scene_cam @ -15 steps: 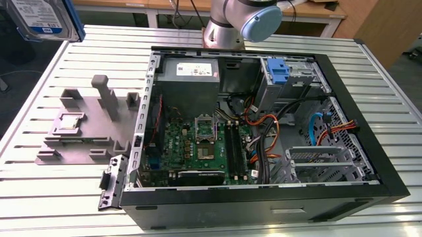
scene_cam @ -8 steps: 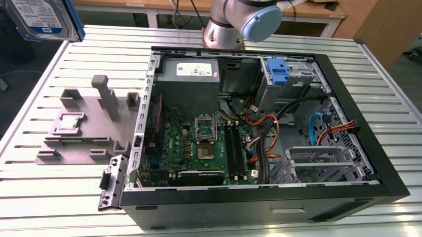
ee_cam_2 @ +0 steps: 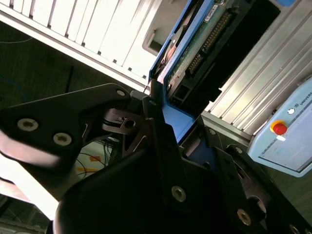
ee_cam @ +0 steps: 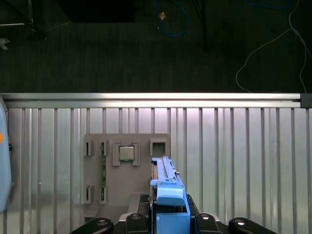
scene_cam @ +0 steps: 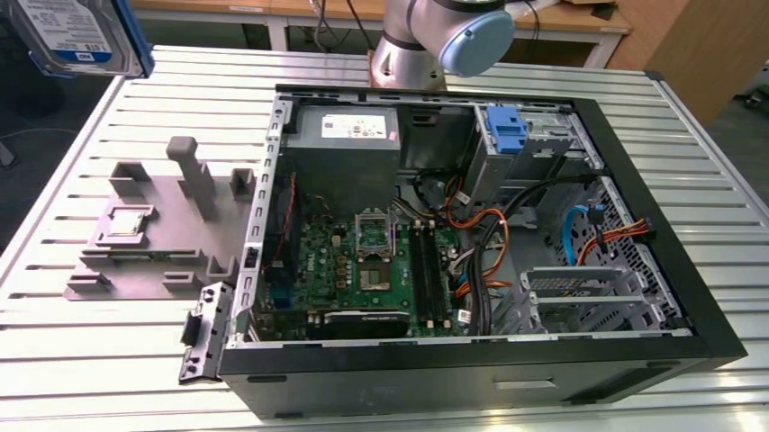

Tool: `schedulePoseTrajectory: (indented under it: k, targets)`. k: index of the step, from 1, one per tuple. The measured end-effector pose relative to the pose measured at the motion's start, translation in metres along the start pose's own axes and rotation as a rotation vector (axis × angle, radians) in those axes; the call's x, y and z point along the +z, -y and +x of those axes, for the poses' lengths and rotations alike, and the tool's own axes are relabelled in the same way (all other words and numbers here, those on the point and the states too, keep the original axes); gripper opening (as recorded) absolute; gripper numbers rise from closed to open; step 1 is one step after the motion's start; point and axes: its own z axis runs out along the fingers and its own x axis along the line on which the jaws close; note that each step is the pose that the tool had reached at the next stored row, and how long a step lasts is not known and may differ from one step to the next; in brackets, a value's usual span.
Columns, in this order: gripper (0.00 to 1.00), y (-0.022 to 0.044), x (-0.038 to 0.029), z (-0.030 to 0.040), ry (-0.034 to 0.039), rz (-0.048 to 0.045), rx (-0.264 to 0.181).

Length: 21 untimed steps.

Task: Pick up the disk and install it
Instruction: 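Pick up the disk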

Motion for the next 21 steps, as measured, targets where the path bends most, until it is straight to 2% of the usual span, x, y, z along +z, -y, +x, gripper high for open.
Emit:
schedulePoseTrajectory:
  k: [7, 15, 21]
  targets:
    - [0.37, 0.0001, -0.0002, 0.0046, -0.0002, -0.0001, 0.0]
    - [0.37, 0.0007, -0.0003, 0.0064, -0.002, 0.0, 0.0]
    - [0.37, 0.0112, -0.0004, 0.0063, -0.002, -0.0001, 0.0]
